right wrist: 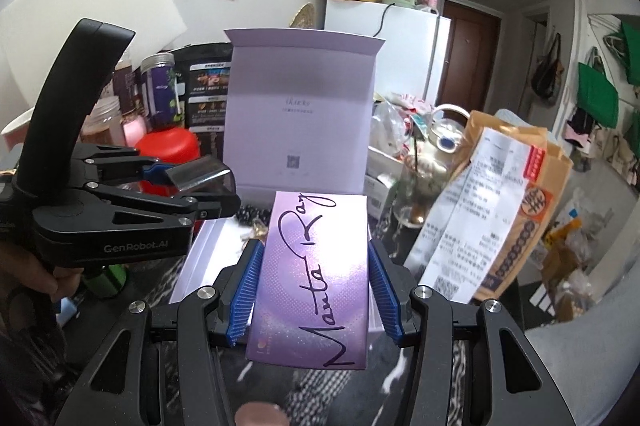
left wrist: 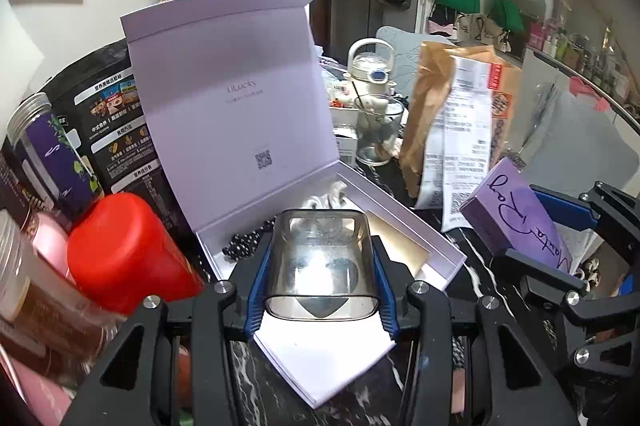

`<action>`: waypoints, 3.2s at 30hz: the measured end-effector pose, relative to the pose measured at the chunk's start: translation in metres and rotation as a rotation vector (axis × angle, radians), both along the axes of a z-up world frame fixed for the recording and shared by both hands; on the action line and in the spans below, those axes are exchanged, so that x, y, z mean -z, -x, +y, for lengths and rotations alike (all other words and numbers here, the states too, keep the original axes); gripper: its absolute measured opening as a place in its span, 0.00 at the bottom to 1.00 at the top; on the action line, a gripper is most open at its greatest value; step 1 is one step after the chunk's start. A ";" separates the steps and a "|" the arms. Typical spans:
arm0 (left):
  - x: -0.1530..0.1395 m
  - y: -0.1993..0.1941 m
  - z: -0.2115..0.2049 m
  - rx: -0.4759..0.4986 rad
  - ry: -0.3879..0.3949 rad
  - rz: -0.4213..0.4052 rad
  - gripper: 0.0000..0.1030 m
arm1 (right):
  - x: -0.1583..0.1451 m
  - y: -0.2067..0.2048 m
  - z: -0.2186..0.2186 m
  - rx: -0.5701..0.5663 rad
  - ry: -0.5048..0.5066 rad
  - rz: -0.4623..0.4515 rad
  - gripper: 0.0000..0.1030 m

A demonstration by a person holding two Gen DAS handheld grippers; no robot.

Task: Organize rigid objects
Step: 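Lower the black case and purple card over the lilac box with both tools, then open the left tool to drop the black case while the right tool releases the purple card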

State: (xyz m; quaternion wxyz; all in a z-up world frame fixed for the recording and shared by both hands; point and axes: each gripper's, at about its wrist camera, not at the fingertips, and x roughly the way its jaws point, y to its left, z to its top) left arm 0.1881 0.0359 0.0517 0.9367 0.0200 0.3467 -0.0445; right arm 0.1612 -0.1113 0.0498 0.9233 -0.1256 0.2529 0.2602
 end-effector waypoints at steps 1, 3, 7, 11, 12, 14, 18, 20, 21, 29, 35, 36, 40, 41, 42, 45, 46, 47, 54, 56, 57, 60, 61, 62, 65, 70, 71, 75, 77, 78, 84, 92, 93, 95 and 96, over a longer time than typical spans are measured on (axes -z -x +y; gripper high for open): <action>0.000 -0.003 0.002 -0.005 0.001 -0.001 0.43 | -0.001 -0.005 0.002 -0.002 -0.001 0.001 0.50; 0.002 -0.012 0.006 -0.019 0.005 0.000 0.43 | -0.001 -0.014 0.005 -0.003 -0.005 0.001 0.50; 0.008 -0.028 0.014 -0.037 0.038 0.007 0.43 | 0.000 -0.033 0.013 0.004 -0.017 0.001 0.50; 0.014 -0.042 0.017 -0.054 0.029 0.012 0.43 | 0.000 -0.046 0.019 0.006 -0.037 -0.004 0.50; 0.017 -0.045 0.018 -0.055 0.031 0.015 0.43 | 0.000 -0.048 0.021 0.005 -0.040 -0.006 0.50; 0.022 -0.052 0.020 -0.062 0.037 0.024 0.43 | -0.001 -0.054 0.023 0.009 -0.046 -0.010 0.50; 0.035 -0.061 0.020 -0.073 0.018 0.050 0.43 | 0.006 -0.066 0.028 0.014 -0.041 0.001 0.50; 0.042 -0.065 0.018 -0.073 0.002 0.069 0.43 | 0.013 -0.070 0.031 0.014 -0.031 0.015 0.50; 0.045 -0.068 0.018 -0.072 -0.004 0.076 0.43 | 0.018 -0.074 0.032 0.016 -0.025 0.028 0.50; 0.069 -0.082 0.013 -0.045 -0.017 0.151 0.43 | 0.049 -0.093 0.031 0.029 -0.011 0.144 0.50; 0.090 -0.094 0.007 -0.013 -0.007 0.219 0.43 | 0.062 -0.098 0.032 0.020 0.004 0.189 0.50; 0.093 -0.095 0.005 -0.009 -0.017 0.228 0.43 | 0.064 -0.100 0.033 0.015 0.006 0.201 0.50; 0.106 -0.102 0.001 -0.003 -0.032 0.264 0.43 | 0.079 -0.110 0.034 0.012 0.018 0.265 0.50; 0.109 -0.103 0.000 -0.002 -0.033 0.275 0.43 | 0.082 -0.113 0.033 0.013 0.018 0.277 0.50; 0.110 -0.103 0.000 -0.002 -0.036 0.282 0.43 | 0.085 -0.114 0.033 0.013 0.017 0.288 0.50; 0.113 -0.105 -0.002 -0.002 -0.051 0.290 0.43 | 0.092 -0.120 0.033 0.007 0.017 0.315 0.50; 0.114 -0.105 -0.002 -0.001 -0.053 0.293 0.43 | 0.094 -0.121 0.033 0.006 0.019 0.323 0.50; 0.114 -0.105 -0.002 0.001 -0.055 0.296 0.43 | 0.096 -0.122 0.033 0.007 0.021 0.328 0.50; 0.122 -0.107 -0.012 0.017 -0.149 0.303 0.43 | 0.107 -0.124 0.036 -0.001 0.039 0.344 0.50; 0.124 -0.108 -0.015 0.022 -0.173 0.304 0.43 | 0.110 -0.124 0.038 -0.005 0.049 0.351 0.50; 0.125 -0.108 -0.016 0.024 -0.179 0.307 0.43 | 0.112 -0.124 0.039 -0.010 0.053 0.355 0.50; 0.125 -0.108 -0.019 0.040 -0.189 0.315 0.43 | 0.115 -0.123 0.041 -0.009 0.062 0.356 0.51; 0.125 -0.109 -0.018 0.044 -0.189 0.319 0.43 | 0.115 -0.123 0.042 -0.011 0.065 0.352 0.51; 0.125 -0.107 -0.017 0.048 -0.187 0.323 0.43 | 0.115 -0.123 0.041 -0.012 0.064 0.354 0.51; 0.122 -0.105 -0.013 0.053 -0.173 0.341 0.43 | 0.114 -0.123 0.040 -0.016 0.054 0.358 0.51; 0.122 -0.103 -0.011 0.067 -0.163 0.355 0.43 | 0.114 -0.123 0.039 -0.011 0.053 0.359 0.51; 0.122 -0.102 -0.011 0.068 -0.169 0.358 0.43 | 0.114 -0.123 0.038 -0.011 0.054 0.361 0.51; 0.124 -0.105 -0.015 0.072 -0.169 0.364 0.43 | 0.115 -0.123 0.039 -0.017 0.059 0.359 0.51; 0.124 -0.107 -0.014 0.069 -0.161 0.364 0.43 | 0.115 -0.123 0.039 -0.015 0.058 0.360 0.51; 0.124 -0.108 -0.013 0.066 -0.154 0.365 0.43 | 0.115 -0.124 0.039 -0.015 0.057 0.361 0.51; 0.121 -0.109 -0.007 0.064 -0.131 0.370 0.43 | 0.116 -0.126 0.038 0.005 0.054 0.376 0.62; 0.110 -0.110 -0.001 0.030 -0.106 0.353 0.43 | 0.107 -0.126 0.028 0.039 0.048 0.361 0.67; 0.107 -0.109 0.000 0.029 -0.106 0.343 0.43 | 0.104 -0.125 0.027 0.041 0.047 0.356 0.68; 0.102 -0.106 0.000 0.030 -0.105 0.326 0.43 | 0.100 -0.124 0.026 0.043 0.045 0.342 0.69; 0.099 -0.104 0.000 0.031 -0.104 0.320 0.43 | 0.098 -0.124 0.026 0.045 0.044 0.337 0.69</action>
